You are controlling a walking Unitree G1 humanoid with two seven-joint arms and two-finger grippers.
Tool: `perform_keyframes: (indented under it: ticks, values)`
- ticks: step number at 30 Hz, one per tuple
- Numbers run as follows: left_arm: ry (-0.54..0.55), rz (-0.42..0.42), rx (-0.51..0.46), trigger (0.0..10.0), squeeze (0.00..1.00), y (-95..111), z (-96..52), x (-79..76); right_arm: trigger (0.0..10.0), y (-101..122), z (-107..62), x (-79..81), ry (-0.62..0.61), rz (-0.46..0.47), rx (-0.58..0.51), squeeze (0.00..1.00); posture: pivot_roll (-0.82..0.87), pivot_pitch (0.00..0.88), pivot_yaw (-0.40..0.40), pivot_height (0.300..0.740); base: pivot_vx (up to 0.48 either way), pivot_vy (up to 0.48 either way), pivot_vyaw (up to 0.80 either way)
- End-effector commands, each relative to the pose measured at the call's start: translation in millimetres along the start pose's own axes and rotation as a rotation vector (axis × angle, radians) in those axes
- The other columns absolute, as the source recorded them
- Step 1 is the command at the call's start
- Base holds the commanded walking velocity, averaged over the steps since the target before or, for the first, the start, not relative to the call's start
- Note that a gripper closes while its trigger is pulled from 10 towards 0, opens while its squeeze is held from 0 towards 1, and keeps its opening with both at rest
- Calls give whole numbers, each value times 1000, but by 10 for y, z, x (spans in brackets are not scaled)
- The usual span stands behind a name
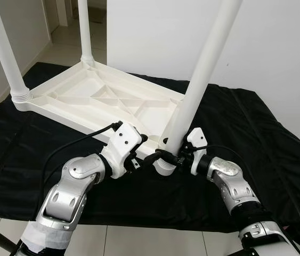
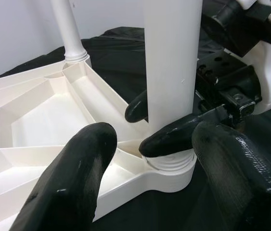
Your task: Building children table
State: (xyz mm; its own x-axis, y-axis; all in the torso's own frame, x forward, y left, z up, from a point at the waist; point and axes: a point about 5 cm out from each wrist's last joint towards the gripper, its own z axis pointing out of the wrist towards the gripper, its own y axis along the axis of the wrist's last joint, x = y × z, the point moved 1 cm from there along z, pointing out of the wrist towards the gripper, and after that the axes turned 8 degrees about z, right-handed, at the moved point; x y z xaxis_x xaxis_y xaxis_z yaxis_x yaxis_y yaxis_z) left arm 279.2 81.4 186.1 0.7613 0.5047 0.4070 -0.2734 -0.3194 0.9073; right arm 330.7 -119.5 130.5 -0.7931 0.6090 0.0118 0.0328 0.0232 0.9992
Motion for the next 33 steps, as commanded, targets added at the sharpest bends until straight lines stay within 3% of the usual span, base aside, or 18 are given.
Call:
perform_keyframes:
  ticks: [1, 30, 33]
  values:
    - [2, -4, 12, 10000, 0, -24, 25, -7, 10000, -145, -38, 22, -6, 29, 48, 0, -12, 0, -111, 740, 0, 0, 0]
    - [37, -50, 13, 10000, 0, -16, 4, 27, 10000, -123, -94, 38, -229, 79, -18, 0, -22, 0, -121, 740, 0, 0, 0]
    - [26, -40, 28, 10000, 0, -37, -31, 18, 10000, -138, -34, 162, -326, 57, -29, 0, -4, 0, -113, 740, 0, 0, 0]
